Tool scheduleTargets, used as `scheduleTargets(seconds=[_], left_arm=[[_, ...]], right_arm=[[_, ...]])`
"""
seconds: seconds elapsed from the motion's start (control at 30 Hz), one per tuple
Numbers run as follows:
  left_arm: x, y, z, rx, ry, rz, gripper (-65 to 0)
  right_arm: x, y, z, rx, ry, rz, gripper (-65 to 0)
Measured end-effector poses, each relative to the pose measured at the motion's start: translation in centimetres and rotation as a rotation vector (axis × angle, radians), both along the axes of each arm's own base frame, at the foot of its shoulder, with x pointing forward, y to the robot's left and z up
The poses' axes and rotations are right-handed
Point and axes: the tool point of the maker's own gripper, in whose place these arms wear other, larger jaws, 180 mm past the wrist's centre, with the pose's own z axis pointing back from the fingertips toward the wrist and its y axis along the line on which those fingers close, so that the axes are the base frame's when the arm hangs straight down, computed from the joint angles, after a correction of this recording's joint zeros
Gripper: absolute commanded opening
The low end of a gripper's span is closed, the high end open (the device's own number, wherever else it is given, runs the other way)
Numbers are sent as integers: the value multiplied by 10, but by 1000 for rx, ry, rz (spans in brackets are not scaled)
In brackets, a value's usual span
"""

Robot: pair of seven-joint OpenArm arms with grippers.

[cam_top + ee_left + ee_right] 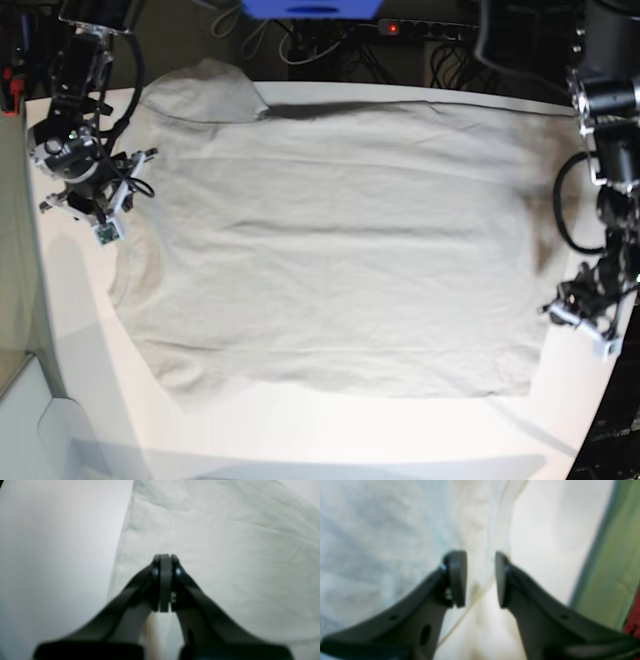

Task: Layout the t-shirt on the table in an organized manner, then fold the t-shirt properly
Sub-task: 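Press the left gripper onto the shirt's side edge and smooth it, then move both grippers to the shirt's collar-side corners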

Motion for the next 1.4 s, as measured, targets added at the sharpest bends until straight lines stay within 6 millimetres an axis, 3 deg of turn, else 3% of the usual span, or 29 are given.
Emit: scheduleTargets(seconds=[0.1, 0.27, 0.33, 0.5, 0.7, 1.0, 1.1, 1.23, 1.4], left_arm=[[-40, 15, 2, -24, -15, 47, -584], [-97, 32, 18, 20, -58, 84, -313], [-117, 30, 22, 37, -75, 76, -256], [-165, 18, 17, 56, -65, 26, -283], [-215, 36, 3, 61, -17, 111, -283], [-248, 55, -14, 186, 118, 114, -282], [-245, 61, -14, 239, 133, 112, -262], [-229, 53, -10, 268, 101, 27, -232], [-220, 47, -34, 241, 134, 20, -232]], right_arm=[[-2, -4, 13, -34, -24, 7, -346], [-13, 0, 19, -46, -39, 26, -261], [-27, 1, 15, -52, -11, 29, -250], [-41, 12, 18, -35, -15, 34, -246], [-61, 31, 10, 64, 8, 41, -245], [-84, 32, -1, 115, 46, -16, -250], [-87, 26, -1, 125, 39, -71, -247], [-91, 14, 1, 113, 34, -112, -248], [-95, 4, 2, 103, 35, -146, -248]])
